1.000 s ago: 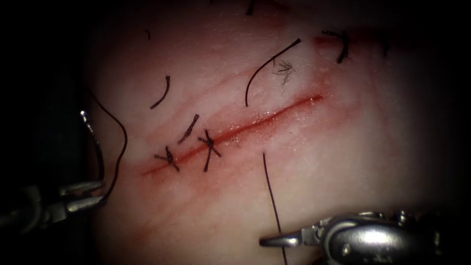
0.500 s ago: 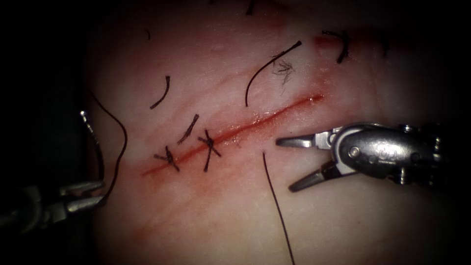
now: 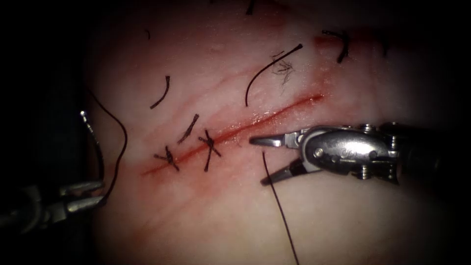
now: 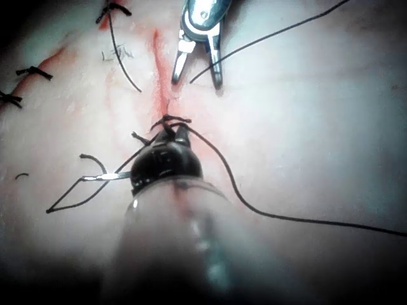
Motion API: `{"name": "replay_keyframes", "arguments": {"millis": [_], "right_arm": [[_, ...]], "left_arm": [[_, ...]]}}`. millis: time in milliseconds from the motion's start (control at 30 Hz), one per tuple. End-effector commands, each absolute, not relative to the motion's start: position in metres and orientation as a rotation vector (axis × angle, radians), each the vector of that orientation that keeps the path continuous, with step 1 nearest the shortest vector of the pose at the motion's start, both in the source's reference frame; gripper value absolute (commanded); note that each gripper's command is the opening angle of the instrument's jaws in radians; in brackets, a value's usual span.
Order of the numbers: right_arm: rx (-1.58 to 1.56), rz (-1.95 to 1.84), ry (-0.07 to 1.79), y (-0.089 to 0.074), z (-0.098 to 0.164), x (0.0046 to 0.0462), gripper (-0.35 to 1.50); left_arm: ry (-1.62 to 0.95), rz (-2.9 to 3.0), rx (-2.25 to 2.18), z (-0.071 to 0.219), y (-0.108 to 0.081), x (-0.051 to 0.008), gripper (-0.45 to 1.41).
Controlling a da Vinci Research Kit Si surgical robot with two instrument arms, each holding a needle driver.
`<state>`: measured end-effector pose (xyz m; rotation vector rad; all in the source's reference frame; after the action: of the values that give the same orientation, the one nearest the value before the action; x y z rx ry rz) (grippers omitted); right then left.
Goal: Wound Closure
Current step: Pull the suture through the incision with the right tool until a short tail remains on the top side.
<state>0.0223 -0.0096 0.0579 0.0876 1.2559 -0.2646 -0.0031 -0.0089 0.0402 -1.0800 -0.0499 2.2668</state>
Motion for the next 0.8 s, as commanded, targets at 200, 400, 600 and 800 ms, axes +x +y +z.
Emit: {"name": "replay_keyframes", "arguments": {"millis": [200,400,600,800], "right_arm": [[0.120,-0.302,1.254,-0.0090,0.0584,0.0232,-0.35],[0.087,-0.280,1.223,-0.0090,0.0583,0.0229,-0.35],[0.084,-0.281,1.215,-0.0090,0.0583,0.0227,-0.35],[0.095,-0.293,1.199,-0.0093,0.0582,0.0228,-0.35]], "left_arm": [[-0.048,2.267,-1.082,0.0405,-0.0086,-0.0036,-0.35],[-0.049,2.266,-1.082,0.0405,-0.0086,-0.0036,-0.35],[-0.049,2.266,-1.082,0.0405,-0.0086,-0.0036,-0.35],[-0.049,2.266,-1.082,0.0405,-0.0086,-0.0036,-0.35]]}}
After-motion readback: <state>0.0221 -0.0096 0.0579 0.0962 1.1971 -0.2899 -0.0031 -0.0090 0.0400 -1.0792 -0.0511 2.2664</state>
